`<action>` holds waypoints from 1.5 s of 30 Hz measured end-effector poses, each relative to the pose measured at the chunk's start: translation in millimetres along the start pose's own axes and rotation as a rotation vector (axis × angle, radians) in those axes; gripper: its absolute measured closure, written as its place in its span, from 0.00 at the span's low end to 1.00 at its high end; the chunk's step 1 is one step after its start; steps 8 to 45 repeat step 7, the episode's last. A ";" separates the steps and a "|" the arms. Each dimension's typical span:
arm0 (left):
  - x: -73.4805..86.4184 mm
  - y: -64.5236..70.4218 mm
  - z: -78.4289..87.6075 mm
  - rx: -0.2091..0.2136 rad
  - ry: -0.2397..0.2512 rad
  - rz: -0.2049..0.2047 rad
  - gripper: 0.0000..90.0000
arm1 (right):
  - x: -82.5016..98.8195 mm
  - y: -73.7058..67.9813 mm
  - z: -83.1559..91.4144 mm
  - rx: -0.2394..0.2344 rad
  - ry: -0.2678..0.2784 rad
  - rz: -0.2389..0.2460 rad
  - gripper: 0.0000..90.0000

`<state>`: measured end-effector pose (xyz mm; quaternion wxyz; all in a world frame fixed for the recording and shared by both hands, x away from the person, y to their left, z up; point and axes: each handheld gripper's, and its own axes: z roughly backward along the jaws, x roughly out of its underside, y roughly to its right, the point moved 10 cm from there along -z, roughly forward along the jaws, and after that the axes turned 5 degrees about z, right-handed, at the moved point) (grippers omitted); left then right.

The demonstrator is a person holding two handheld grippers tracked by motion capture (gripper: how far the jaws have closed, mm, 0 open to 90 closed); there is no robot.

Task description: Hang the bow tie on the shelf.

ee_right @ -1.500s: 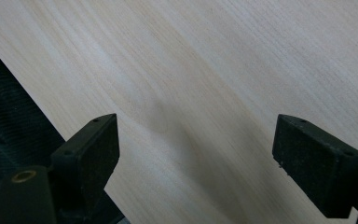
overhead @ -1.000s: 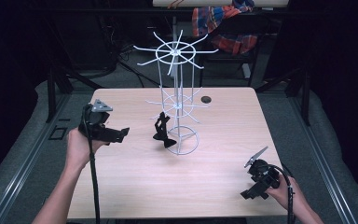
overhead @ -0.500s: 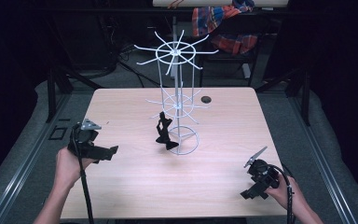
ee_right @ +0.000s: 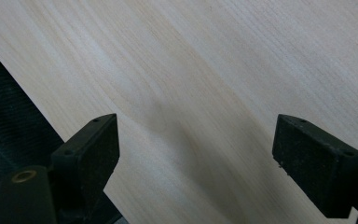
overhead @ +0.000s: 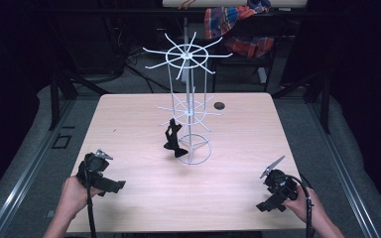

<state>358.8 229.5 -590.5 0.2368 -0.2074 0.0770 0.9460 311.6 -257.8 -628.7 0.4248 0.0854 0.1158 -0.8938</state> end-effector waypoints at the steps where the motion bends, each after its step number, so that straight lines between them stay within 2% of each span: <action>1: 1.5 -0.5 -3.4 0.008 -0.003 0.009 0.00 | -0.1 0.1 -0.1 0.001 0.000 -0.001 0.16; 4: -2.2 0.6 -8.6 0.034 0.016 0.026 0.00 | -0.8 -0.5 -0.3 0.002 0.000 0.004 0.16; 7: -16.3 7.1 -5.5 0.038 0.110 0.044 0.00 | -2.1 -0.7 0.1 0.004 0.007 0.004 0.16; 45: -16.3 7.1 -5.5 0.038 0.110 0.044 0.00 | -2.1 -0.7 0.1 0.004 0.007 0.004 0.16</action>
